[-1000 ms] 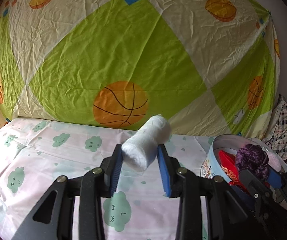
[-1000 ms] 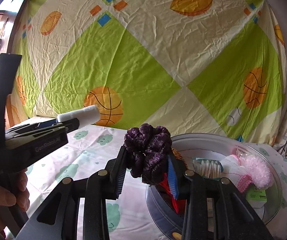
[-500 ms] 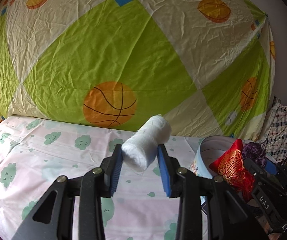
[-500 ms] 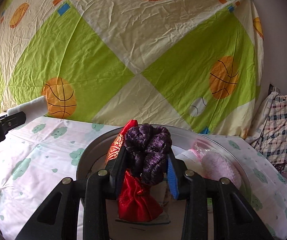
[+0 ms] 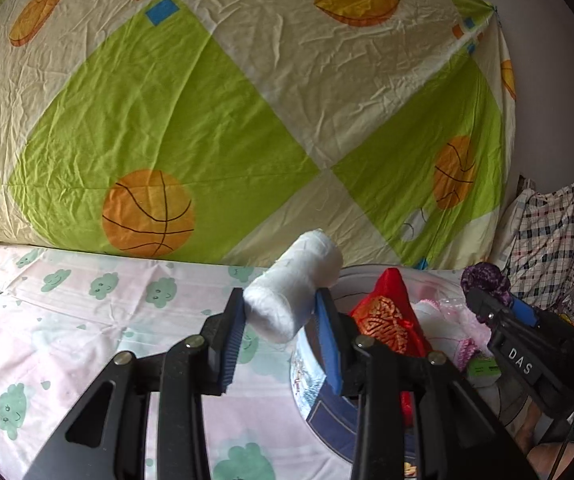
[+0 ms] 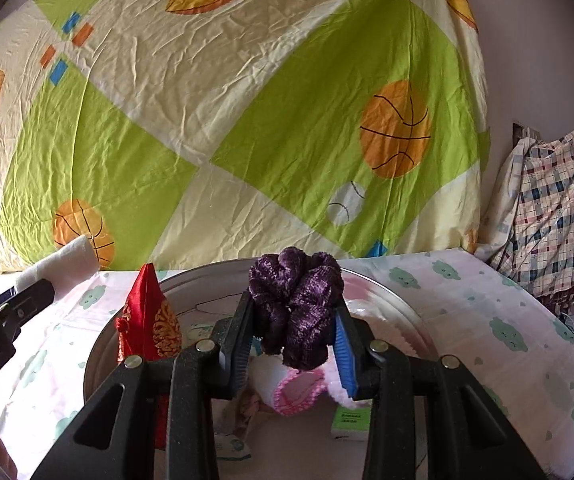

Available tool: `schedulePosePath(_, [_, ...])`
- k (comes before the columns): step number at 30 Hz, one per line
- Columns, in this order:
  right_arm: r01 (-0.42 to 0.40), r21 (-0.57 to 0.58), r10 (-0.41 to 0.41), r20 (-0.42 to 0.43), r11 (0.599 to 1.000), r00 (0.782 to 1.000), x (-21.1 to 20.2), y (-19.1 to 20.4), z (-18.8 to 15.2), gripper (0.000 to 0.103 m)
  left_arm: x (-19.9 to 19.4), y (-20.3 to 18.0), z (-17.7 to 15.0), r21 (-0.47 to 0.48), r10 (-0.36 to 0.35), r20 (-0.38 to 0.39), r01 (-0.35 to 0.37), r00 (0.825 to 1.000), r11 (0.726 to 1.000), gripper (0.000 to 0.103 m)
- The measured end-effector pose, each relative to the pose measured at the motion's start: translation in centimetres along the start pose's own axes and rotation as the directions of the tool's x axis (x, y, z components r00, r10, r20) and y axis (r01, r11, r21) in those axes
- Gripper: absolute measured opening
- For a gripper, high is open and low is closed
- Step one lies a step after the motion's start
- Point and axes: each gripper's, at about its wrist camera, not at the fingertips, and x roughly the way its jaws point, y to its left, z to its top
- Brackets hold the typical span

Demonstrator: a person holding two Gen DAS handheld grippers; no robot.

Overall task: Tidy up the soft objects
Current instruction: 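Carry the white roll and purple scrunchie over the tin with both grippers, then open both grippers to drop the roll and scrunchie into the tin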

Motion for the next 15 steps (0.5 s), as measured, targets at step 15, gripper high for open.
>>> schedulePosePath(15, [0.026,0.016,-0.027,0.061,1.000,0.998,-0.5,-4.6,1.2,0.039,1.4,-6.7,-0.3,0.085,-0.025,-0.007,0.026,1.000,0.996,0.034])
